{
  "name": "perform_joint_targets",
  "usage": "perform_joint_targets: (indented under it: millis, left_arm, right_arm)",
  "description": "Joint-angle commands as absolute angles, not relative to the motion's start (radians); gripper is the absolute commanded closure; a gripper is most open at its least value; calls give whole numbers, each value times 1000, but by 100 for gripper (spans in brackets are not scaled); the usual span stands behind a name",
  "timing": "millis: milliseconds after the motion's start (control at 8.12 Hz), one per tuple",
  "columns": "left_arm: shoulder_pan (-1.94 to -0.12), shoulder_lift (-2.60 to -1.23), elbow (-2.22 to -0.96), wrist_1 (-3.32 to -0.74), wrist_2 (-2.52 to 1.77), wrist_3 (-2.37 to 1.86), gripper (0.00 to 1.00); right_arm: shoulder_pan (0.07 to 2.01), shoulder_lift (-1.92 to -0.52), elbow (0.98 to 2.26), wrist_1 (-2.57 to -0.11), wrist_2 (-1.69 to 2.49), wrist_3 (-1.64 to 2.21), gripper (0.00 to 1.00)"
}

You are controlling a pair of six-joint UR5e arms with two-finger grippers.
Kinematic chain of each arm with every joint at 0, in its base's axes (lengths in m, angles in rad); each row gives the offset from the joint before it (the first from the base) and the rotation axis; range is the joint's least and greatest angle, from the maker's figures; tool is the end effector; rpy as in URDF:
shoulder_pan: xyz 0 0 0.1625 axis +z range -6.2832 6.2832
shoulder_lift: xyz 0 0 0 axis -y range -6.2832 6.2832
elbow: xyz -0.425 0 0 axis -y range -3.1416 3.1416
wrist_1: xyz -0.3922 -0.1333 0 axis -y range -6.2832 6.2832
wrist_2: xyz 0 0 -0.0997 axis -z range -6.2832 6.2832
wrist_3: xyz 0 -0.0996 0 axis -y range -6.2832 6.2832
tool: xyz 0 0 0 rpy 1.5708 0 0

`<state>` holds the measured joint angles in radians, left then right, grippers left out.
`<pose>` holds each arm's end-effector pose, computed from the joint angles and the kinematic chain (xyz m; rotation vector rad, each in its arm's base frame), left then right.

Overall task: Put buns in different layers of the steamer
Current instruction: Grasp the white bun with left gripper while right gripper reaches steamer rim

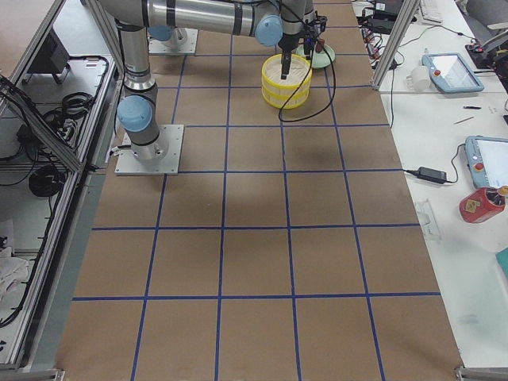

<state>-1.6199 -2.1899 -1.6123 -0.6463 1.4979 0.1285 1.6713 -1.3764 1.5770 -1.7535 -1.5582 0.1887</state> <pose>-0.1737 -0.6708 0.1981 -0.2854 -3.0391 0.4092 0.1905 -0.5480 0.4000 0.1382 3.1285 0.0306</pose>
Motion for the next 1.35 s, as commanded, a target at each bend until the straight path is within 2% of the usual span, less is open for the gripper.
perform_joint_targets:
  millis: [0, 123, 246, 369, 492, 738, 862, 985, 1108, 1231]
  left_arm:
    - [-1620, -2212, -1597, -640, 1496, 129, 23]
    - [-1620, -2214, -1597, -640, 1494, 129, 49]
    - [-1620, -2214, -1595, -640, 1483, 129, 86]
    - [-1620, -2214, -1595, -641, 1479, 129, 100]
    - [-1620, -2209, -1595, -644, 1479, 132, 100]
    - [-1620, -2162, -1597, -661, 1480, 137, 100]
    - [-1620, -2105, -1597, -758, 1479, 144, 100]
    - [-1621, -2044, -1597, -841, 1468, 156, 100]
    - [-1621, -1987, -1600, -926, 1457, 156, 100]
    - [-1623, -1947, -1600, -980, 1457, 155, 100]
  right_arm:
    - [1719, -1271, 1580, -1856, -1560, 257, 0]
    - [1723, -1244, 1592, -1894, -1559, 270, 0]
    - [1723, -1238, 1618, -1907, -1559, 270, 0]
    - [1723, -1232, 1647, -1951, -1559, 270, 0]
    - [1723, -1223, 1663, -1982, -1559, 270, 0]
    - [1723, -1197, 1664, -1985, -1559, 268, 15]
    - [1723, -1190, 1664, -1985, -1559, 270, 20]
    - [1723, -1192, 1664, -1983, -1560, 265, 31]
    - [1723, -1192, 1663, -1988, -1559, 262, 50]
    - [1723, -1192, 1663, -1988, -1557, 264, 72]
